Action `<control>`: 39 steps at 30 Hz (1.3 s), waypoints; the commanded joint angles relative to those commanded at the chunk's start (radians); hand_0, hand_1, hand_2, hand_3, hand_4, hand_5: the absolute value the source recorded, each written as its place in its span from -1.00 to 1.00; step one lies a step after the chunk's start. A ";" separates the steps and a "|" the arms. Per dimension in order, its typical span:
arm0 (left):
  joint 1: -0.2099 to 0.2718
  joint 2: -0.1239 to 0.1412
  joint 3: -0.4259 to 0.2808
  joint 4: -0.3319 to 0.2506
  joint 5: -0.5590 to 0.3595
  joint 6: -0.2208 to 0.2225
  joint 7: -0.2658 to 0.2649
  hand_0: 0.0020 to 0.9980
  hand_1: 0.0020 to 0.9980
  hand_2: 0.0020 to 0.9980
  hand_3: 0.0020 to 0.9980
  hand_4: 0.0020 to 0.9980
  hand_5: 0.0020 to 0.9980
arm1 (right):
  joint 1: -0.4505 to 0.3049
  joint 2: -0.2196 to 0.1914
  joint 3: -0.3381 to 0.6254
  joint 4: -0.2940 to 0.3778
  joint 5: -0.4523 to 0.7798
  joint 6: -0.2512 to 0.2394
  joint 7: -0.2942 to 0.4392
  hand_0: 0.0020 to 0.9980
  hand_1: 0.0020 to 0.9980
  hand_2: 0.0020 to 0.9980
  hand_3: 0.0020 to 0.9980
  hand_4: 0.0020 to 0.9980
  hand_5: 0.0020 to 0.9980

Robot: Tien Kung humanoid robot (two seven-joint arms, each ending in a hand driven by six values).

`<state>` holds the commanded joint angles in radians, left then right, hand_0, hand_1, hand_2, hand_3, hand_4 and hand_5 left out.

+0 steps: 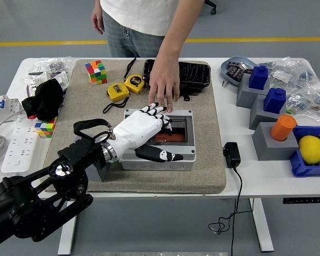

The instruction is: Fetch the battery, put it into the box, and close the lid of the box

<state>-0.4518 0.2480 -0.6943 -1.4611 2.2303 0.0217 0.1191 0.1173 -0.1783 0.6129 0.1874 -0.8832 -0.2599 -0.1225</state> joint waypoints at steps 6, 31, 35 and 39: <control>0.017 -0.006 -0.052 -0.074 0.000 0.039 -0.022 1.00 0.92 0.61 0.16 1.00 1.00 | 0.002 0.001 0.001 -0.001 0.001 0.000 -0.001 0.80 0.56 0.54 0.59 1.00 1.00; 0.256 -0.160 -0.885 -0.141 -1.000 -0.039 -0.170 0.90 0.98 0.95 0.89 1.00 1.00 | -0.004 0.010 0.004 -0.001 0.001 0.002 -0.002 0.77 0.55 0.54 0.59 1.00 1.00; 0.295 -0.139 -0.935 -0.147 -0.996 0.104 -0.105 0.90 0.98 0.95 0.89 1.00 1.00 | -0.006 0.009 0.009 -0.001 -0.002 0.001 -0.001 0.77 0.55 0.54 0.59 1.00 1.00; 0.344 -0.121 -0.949 -0.122 -0.821 0.124 -0.069 1.00 1.00 1.00 0.91 1.00 1.00 | -0.009 0.009 0.015 -0.002 -0.005 0.001 0.000 0.77 0.55 0.54 0.60 1.00 1.00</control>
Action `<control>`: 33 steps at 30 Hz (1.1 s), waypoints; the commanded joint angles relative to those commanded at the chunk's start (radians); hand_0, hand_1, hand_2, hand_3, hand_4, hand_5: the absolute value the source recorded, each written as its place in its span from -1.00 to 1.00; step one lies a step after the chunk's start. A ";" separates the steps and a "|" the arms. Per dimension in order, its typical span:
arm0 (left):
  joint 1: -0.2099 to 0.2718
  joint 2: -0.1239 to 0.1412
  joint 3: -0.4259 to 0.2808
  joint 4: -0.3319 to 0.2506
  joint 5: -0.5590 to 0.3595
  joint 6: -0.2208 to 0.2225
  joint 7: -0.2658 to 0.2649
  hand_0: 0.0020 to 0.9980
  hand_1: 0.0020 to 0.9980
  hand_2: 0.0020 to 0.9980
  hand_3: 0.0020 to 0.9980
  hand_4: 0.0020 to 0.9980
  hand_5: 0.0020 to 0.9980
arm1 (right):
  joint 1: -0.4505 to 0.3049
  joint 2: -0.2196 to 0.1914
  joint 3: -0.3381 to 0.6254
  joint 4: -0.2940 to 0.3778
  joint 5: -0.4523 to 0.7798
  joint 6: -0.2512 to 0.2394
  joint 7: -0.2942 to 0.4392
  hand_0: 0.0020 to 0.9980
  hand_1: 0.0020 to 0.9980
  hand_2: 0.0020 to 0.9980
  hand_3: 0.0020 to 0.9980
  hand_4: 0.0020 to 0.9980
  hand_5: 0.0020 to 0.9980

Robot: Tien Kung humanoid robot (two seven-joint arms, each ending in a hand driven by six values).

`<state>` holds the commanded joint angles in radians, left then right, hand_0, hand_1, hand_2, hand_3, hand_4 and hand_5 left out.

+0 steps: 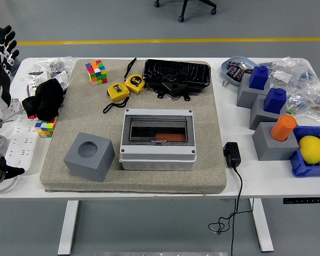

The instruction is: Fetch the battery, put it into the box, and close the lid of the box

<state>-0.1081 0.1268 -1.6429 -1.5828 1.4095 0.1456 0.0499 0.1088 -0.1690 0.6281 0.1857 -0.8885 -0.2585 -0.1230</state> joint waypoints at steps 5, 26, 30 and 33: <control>0.042 -0.011 -0.028 0.025 0.202 -0.005 -0.008 1.00 1.00 1.00 0.93 1.00 1.00 | 0.000 0.002 0.003 0.000 -0.003 0.000 0.001 0.77 0.55 0.54 0.59 1.00 1.00; 0.083 -0.064 -0.070 0.063 0.065 -0.047 -0.037 1.00 1.00 0.92 0.83 1.00 1.00 | -0.004 0.004 0.010 0.000 -0.009 0.001 0.001 0.77 0.55 0.54 0.59 1.00 1.00; 0.084 -0.066 -0.067 0.062 0.076 -0.043 -0.036 1.00 0.99 0.91 0.82 1.00 1.00 | -0.002 0.004 0.012 0.000 -0.010 0.001 0.001 0.77 0.54 0.54 0.59 1.00 1.00; 0.085 -0.069 -0.064 0.061 0.081 -0.041 -0.036 1.00 0.99 0.91 0.82 1.00 1.00 | -0.003 0.005 0.011 0.000 -0.010 0.000 0.000 0.77 0.54 0.54 0.59 1.00 1.00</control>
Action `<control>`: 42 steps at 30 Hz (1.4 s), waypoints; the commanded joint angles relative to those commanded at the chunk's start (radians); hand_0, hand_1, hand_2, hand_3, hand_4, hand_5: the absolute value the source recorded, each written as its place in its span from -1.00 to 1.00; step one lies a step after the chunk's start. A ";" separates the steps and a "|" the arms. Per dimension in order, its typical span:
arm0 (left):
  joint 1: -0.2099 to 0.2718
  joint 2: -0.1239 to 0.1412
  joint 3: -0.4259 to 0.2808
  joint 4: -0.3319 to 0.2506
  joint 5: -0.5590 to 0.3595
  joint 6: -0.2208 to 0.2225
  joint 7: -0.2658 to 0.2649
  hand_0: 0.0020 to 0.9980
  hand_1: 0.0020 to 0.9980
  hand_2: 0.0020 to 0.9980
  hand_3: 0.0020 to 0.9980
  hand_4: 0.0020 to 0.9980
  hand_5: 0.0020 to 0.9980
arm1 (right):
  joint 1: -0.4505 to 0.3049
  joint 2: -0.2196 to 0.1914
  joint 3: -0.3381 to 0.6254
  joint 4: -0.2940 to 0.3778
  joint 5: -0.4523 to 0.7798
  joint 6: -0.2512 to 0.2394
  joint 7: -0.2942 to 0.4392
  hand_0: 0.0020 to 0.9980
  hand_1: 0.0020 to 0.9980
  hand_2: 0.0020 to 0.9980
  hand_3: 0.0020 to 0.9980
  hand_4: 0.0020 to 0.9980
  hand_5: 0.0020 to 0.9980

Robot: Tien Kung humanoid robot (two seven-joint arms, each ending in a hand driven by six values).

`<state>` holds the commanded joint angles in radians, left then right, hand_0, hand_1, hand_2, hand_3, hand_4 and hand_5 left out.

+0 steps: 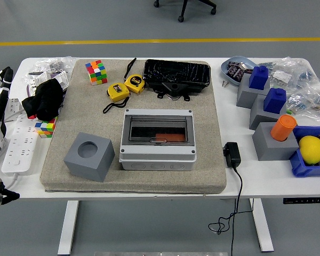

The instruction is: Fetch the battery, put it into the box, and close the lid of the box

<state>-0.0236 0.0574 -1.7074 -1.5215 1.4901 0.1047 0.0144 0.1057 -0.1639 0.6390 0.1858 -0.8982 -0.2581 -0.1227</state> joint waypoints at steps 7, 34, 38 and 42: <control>-0.003 -0.001 0.002 -0.003 0.017 0.005 0.001 1.00 0.96 0.91 0.81 1.00 1.00 | 0.002 0.001 0.004 0.000 -0.003 0.000 -0.001 0.77 0.54 0.53 0.59 1.00 1.00; -0.004 -0.002 0.005 -0.006 0.025 0.018 0.001 1.00 0.90 0.89 0.77 1.00 1.00 | 0.004 0.000 0.001 0.001 -0.005 0.000 -0.003 0.77 0.54 0.53 0.59 1.00 1.00; -0.002 -0.002 0.007 -0.005 0.025 0.018 0.001 1.00 0.90 0.89 0.77 1.00 1.00 | 0.003 0.000 0.001 0.002 -0.005 0.001 -0.004 0.77 0.54 0.53 0.59 1.00 1.00; -0.002 -0.002 0.011 -0.005 0.025 0.019 0.002 1.00 0.90 0.89 0.77 1.00 1.00 | 0.002 -0.001 -0.002 0.001 -0.003 0.000 -0.003 0.77 0.54 0.53 0.59 1.00 1.00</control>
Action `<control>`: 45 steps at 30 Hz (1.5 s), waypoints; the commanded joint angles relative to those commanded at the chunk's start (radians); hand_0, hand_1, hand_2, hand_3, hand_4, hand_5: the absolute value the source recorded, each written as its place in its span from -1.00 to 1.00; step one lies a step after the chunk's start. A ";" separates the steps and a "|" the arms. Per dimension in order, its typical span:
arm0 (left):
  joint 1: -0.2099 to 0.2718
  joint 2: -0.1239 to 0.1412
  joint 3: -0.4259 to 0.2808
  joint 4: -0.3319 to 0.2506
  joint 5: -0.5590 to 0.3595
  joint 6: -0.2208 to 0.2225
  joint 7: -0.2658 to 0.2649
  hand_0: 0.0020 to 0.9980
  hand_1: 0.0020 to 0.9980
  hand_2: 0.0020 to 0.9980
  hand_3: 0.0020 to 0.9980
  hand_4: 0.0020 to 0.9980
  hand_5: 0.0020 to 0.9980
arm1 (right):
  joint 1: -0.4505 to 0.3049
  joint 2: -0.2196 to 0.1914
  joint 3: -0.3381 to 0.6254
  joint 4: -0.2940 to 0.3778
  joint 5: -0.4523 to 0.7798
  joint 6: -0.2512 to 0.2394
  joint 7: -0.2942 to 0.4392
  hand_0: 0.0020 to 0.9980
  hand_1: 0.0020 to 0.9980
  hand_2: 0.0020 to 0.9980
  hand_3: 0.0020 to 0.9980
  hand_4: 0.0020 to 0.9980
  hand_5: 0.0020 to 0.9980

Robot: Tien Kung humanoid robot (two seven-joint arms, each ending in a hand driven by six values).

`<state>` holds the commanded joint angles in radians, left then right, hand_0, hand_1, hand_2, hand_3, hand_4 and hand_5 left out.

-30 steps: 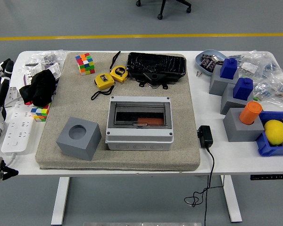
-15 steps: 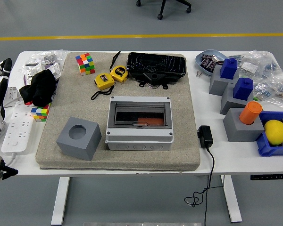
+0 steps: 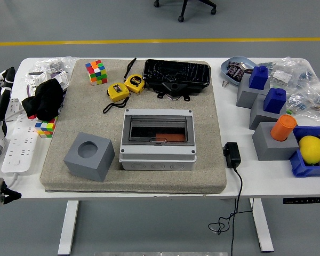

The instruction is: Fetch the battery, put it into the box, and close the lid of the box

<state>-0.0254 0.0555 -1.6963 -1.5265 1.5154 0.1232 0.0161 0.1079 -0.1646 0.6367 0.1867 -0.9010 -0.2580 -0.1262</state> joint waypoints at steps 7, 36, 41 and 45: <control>0.001 0.001 0.002 -0.001 0.002 -0.001 0.001 1.00 0.89 0.88 0.76 1.00 1.00 | -0.001 -0.001 0.000 0.000 0.000 0.001 0.001 0.77 0.54 0.53 0.59 1.00 1.00; -0.004 0.001 -0.006 0.001 -0.002 0.002 -0.011 1.00 0.88 0.87 0.76 1.00 1.00 | -0.001 -0.001 0.006 0.001 -0.005 -0.001 -0.002 0.77 0.54 0.53 0.59 1.00 1.00; -0.004 0.001 -0.010 0.001 -0.002 0.006 -0.025 1.00 0.86 0.84 0.75 1.00 1.00 | -0.001 0.000 0.009 0.001 -0.007 0.000 -0.002 0.77 0.54 0.53 0.59 1.00 1.00; -0.003 0.001 -0.012 0.000 0.003 0.006 -0.026 0.99 0.86 0.84 0.75 1.00 0.99 | -0.001 0.001 0.010 0.001 -0.008 0.000 -0.002 0.77 0.54 0.53 0.59 1.00 1.00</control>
<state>-0.0288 0.0566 -1.7079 -1.5265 1.5186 0.1292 -0.0097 0.1068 -0.1638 0.6468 0.1876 -0.9089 -0.2580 -0.1280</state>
